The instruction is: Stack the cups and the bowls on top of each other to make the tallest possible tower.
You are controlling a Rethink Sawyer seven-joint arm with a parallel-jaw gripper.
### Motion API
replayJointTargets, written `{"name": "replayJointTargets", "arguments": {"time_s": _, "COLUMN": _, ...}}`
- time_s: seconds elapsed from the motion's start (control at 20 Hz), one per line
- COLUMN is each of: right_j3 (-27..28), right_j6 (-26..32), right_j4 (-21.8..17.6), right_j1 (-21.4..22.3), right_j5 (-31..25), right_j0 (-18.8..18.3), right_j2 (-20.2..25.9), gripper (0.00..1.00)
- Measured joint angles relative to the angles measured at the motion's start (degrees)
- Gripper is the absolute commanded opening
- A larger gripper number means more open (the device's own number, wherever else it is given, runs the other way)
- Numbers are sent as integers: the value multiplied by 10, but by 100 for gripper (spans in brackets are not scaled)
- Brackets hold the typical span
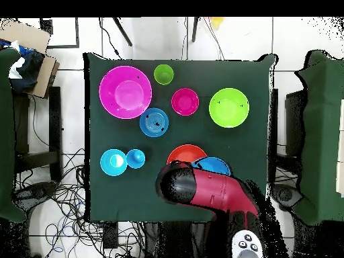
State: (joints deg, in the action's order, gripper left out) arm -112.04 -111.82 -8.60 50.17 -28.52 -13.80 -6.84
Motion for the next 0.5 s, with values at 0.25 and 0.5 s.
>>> {"name": "replayJointTargets", "arguments": {"time_s": 0.25, "right_j3": 0, "right_j6": 0, "right_j4": 8, "right_j1": -3, "right_j5": 0, "right_j0": 13, "right_j2": -6, "gripper": 0}}
{"name": "replayJointTargets", "arguments": {"time_s": 0.5, "right_j3": 0, "right_j6": -4, "right_j4": 25, "right_j1": -14, "right_j5": 0, "right_j0": 37, "right_j2": -18, "gripper": 0}}
